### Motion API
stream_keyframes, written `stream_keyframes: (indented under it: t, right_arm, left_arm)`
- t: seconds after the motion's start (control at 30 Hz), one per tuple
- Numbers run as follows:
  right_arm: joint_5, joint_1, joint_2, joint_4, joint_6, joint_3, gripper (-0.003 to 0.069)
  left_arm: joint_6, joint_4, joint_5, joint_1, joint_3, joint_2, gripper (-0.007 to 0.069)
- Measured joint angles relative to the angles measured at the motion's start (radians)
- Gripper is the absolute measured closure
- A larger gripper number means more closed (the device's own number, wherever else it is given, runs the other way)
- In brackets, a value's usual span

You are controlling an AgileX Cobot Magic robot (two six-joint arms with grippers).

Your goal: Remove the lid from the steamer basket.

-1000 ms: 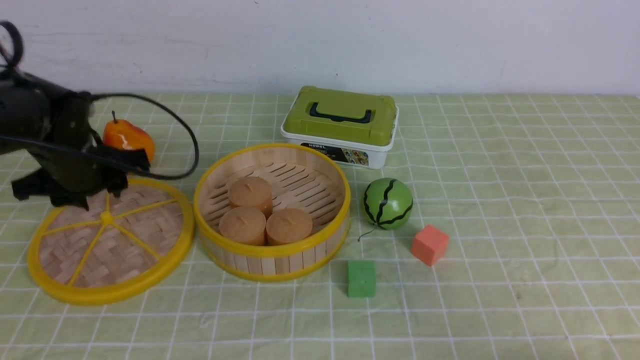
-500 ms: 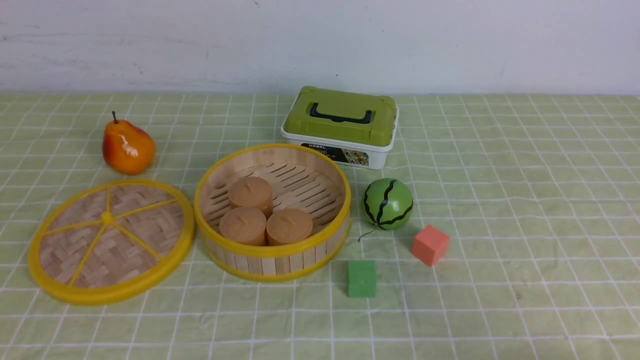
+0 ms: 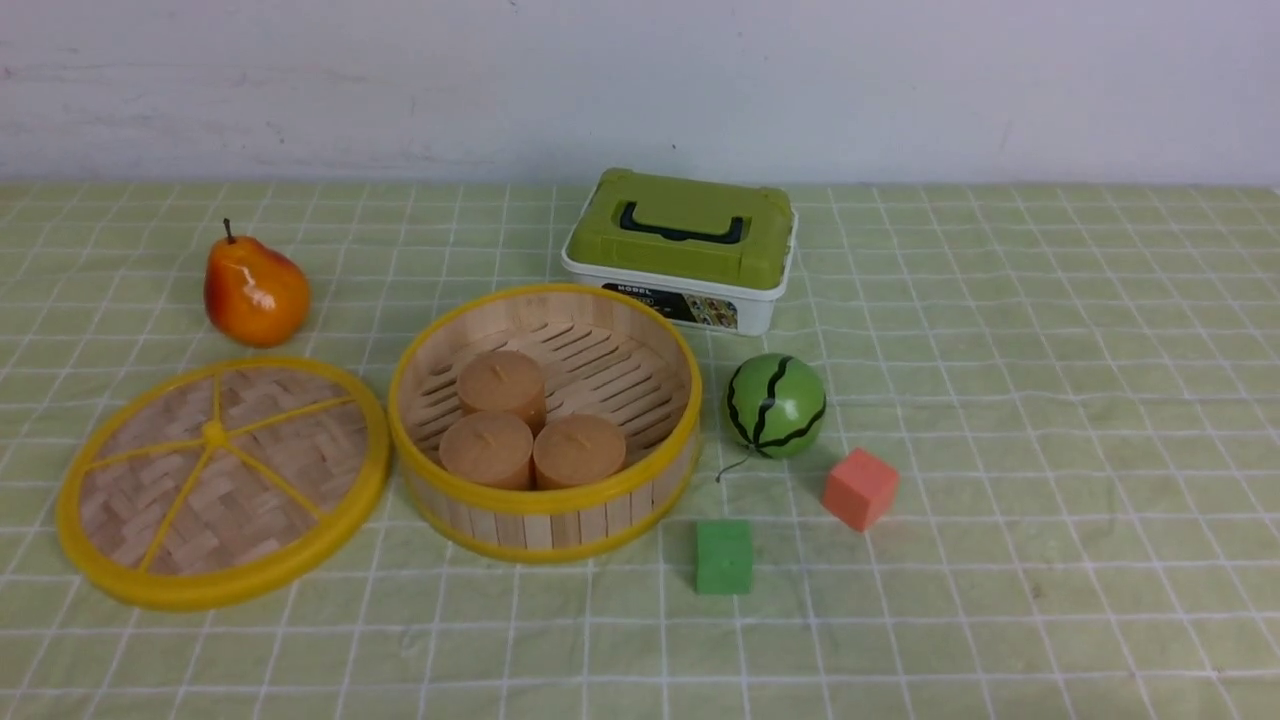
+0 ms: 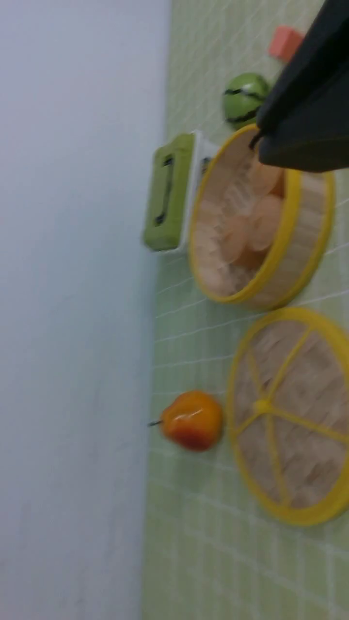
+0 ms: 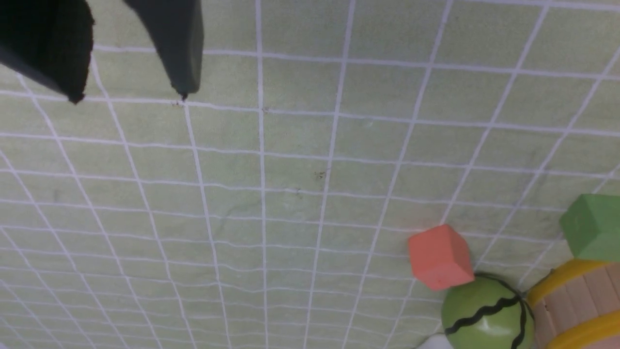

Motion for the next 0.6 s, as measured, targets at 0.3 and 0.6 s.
stream_keyframes:
  t: [0.3,0.6]
  right_arm:
    - [-0.001,0.0,0.0,0.0,0.0,0.0,0.0418]
    - [-0.001,0.0,0.0,0.0,0.0,0.0,0.0418]
  left_arm:
    - [0.016,-0.081,0.061,0.001,0.036,0.092,0.0637]
    - [-0.005,0.035,0.034,0.001,0.061,0.089,0.0637]
